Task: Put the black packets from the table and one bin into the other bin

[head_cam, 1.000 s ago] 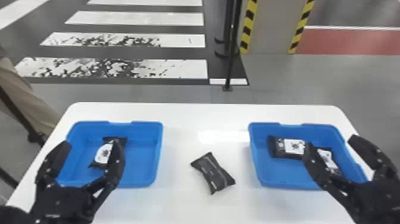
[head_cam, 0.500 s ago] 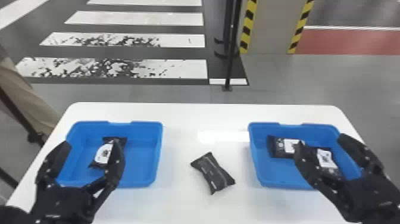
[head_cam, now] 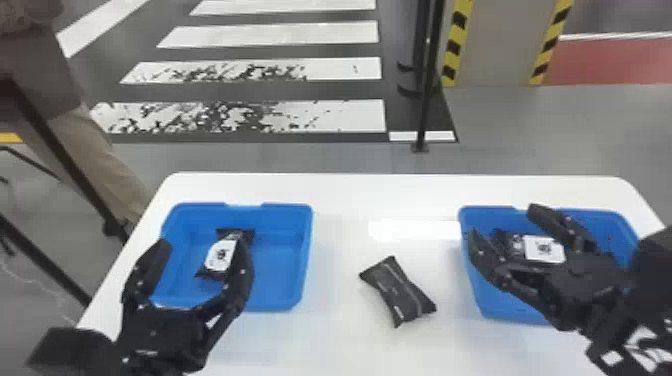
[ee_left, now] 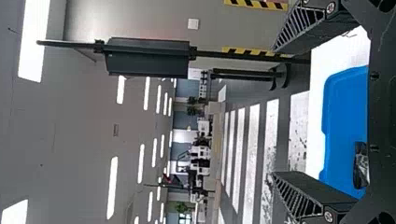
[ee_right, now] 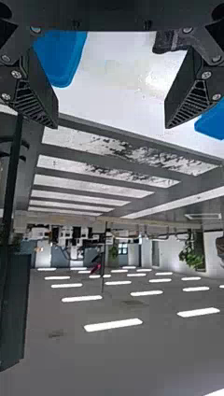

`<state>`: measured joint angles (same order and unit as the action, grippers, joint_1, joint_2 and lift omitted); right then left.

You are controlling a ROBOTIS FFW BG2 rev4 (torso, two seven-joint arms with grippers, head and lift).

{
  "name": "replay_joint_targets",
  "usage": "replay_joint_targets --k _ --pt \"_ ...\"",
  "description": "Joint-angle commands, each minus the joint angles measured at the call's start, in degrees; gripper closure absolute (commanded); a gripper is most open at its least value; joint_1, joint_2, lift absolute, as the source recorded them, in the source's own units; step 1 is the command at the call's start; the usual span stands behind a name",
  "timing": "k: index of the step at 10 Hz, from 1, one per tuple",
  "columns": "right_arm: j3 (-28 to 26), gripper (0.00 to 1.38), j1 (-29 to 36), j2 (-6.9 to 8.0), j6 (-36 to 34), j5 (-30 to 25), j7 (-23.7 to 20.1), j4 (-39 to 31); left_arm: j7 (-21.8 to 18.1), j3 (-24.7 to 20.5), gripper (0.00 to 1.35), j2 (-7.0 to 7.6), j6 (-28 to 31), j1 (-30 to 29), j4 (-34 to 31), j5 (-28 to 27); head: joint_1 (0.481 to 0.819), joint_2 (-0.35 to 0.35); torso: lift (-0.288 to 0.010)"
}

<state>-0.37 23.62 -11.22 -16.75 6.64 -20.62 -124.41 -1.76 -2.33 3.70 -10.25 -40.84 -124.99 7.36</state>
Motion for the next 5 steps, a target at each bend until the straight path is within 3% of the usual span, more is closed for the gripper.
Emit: replay_joint_targets --k 1,5 --pt "2.4 0.18 -7.0 -0.11 -1.2 -2.4 -1.5 7.5 0.0 -0.1 0.10 -0.10 0.8 -0.1 0.2 0.6 0.695 0.104 -0.110" --pt "11.7 0.18 -18.4 -1.96 -8.7 -3.0 -3.2 19.7 0.0 0.2 0.10 -0.19 0.8 0.2 0.3 0.6 0.695 0.156 -0.110"
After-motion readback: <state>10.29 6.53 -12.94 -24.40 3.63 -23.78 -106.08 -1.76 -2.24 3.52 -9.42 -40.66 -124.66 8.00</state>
